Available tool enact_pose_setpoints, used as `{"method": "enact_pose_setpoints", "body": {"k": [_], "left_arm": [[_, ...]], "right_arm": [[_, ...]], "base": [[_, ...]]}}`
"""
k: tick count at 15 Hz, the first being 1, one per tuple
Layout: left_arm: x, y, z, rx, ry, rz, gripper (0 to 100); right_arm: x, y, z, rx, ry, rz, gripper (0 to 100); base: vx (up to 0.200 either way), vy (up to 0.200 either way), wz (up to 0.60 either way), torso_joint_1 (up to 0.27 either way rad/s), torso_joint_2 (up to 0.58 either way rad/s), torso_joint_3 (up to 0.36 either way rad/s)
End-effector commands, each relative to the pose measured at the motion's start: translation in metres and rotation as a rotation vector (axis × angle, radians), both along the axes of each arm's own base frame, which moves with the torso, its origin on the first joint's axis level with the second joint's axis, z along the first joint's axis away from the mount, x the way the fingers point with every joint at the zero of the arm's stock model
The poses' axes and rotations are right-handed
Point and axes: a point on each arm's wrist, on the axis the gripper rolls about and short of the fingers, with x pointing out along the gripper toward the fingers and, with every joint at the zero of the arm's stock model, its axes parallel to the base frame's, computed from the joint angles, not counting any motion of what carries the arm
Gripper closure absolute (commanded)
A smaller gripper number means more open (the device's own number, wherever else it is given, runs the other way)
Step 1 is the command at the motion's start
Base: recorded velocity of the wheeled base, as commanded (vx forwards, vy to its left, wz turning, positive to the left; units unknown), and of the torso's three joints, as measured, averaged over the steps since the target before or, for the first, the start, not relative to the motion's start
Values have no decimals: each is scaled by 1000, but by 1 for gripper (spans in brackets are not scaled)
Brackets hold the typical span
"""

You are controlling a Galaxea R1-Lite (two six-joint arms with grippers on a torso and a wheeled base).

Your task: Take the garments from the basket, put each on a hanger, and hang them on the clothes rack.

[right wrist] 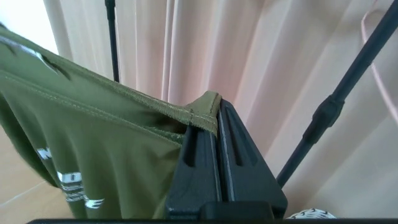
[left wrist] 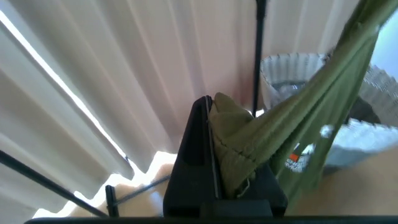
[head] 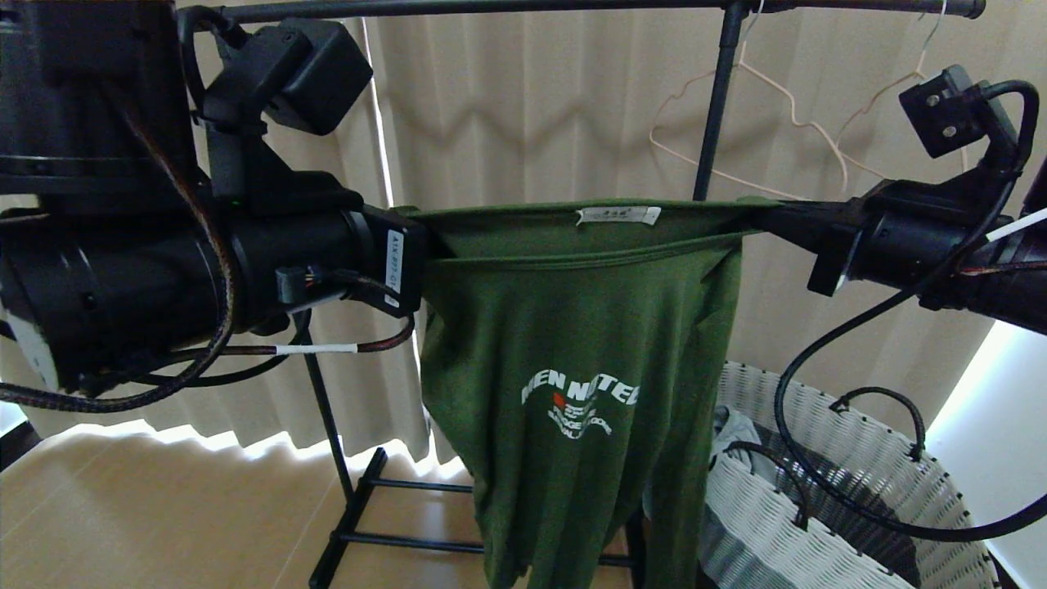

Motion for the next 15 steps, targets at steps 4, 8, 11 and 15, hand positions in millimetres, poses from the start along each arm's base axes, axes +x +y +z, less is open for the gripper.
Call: {"method": "enact_pose_setpoints", "body": {"k": [4,8,11,15], "left_arm": [[21,1,-16,16,29,42,100],[29,-7,-13,5,25,1,100],[36,-12,-17,2,42,-52,100],[52,-17,-18,0,42,-34,100]], "right_arm": [[2,-8,-7,-12,27,-67,100],[-25,-28,-8,-11,26,-115,100],[-47,-30,-27,-17,66,-64,100],[-60,-25,-31,-10,83,93,100]], "base": [[0,0,0,0,0,0],[0,0,0,0,0,0],[0,0,0,0,0,0],[0,0,0,0,0,0]]}}
